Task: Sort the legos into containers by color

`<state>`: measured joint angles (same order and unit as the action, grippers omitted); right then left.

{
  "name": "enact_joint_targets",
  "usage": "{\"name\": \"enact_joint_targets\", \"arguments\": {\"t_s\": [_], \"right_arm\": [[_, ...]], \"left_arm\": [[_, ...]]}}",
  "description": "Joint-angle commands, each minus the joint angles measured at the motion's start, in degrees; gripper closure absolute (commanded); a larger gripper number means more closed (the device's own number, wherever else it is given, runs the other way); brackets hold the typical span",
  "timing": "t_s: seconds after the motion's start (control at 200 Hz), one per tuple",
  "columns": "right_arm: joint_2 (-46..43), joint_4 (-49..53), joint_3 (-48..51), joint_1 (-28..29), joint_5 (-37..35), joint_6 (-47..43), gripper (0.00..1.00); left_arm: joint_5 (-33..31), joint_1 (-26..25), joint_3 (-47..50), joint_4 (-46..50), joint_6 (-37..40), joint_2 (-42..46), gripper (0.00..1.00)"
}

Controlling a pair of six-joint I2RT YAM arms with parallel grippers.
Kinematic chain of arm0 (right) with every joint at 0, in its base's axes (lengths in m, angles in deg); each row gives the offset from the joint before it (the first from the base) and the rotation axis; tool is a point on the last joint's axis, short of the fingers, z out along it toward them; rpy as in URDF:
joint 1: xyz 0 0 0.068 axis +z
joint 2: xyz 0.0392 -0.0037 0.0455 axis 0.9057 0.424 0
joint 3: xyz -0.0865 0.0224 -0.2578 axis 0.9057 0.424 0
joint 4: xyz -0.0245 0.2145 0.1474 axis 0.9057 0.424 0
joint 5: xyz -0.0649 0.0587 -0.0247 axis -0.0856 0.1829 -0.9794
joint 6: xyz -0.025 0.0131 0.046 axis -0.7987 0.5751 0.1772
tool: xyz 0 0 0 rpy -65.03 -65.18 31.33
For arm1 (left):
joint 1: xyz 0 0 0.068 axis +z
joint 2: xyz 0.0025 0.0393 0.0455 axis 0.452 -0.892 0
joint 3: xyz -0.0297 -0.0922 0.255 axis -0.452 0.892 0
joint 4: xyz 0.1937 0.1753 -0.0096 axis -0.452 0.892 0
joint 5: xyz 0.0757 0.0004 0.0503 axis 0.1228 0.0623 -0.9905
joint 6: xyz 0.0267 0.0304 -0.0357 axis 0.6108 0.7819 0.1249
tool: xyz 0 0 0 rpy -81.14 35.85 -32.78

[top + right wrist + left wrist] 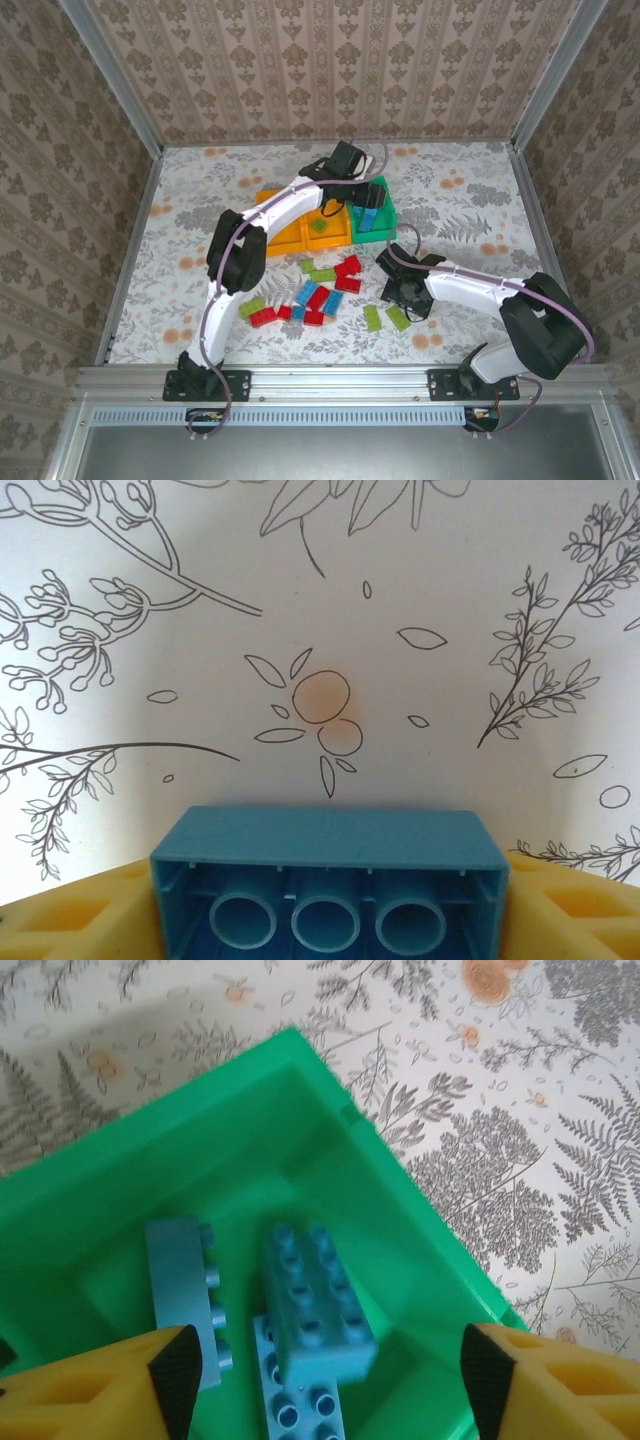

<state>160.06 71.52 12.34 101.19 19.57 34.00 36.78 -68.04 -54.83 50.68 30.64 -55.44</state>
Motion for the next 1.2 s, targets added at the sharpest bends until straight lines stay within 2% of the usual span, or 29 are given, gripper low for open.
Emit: {"name": "enact_joint_targets", "arguments": {"t_s": [0.0,0.115,0.33,0.55,0.88,1.195], "right_arm": [[0.6,-0.4,-2.7,0.6,-0.8,-2.3,0.35],[-1.2,1.0,-5.9,0.8,-3.1,-5.4,0.4],[-1.0,-2.5,-14.5,-2.0,-4.0,-15.3,0.4],[7.2,-9.4,-23.0,-9.5,1.4,-19.4,0.4],[22.9,-6.5,-39.6,-12.9,4.6,-19.9,0.37],[27.2,-4.7,-44.0,-13.1,4.2,-19.6,0.22]], "left_arm": [[-1.4,0.1,3.9,-0.9,0.4,6.5,0.21],[-3.3,0.2,10.8,-2.6,0.7,12.1,0.13],[-8.0,0.1,26.9,-6.2,2.4,24.1,0.09],[-10.0,0.1,40.4,-6.9,2.8,34.7,0.09],[-11.2,-2.8,55.3,-5.3,0.0,43.5,0.1],[-14.9,-4.6,61.1,-4.2,-3.1,47.3,0.11]]}}
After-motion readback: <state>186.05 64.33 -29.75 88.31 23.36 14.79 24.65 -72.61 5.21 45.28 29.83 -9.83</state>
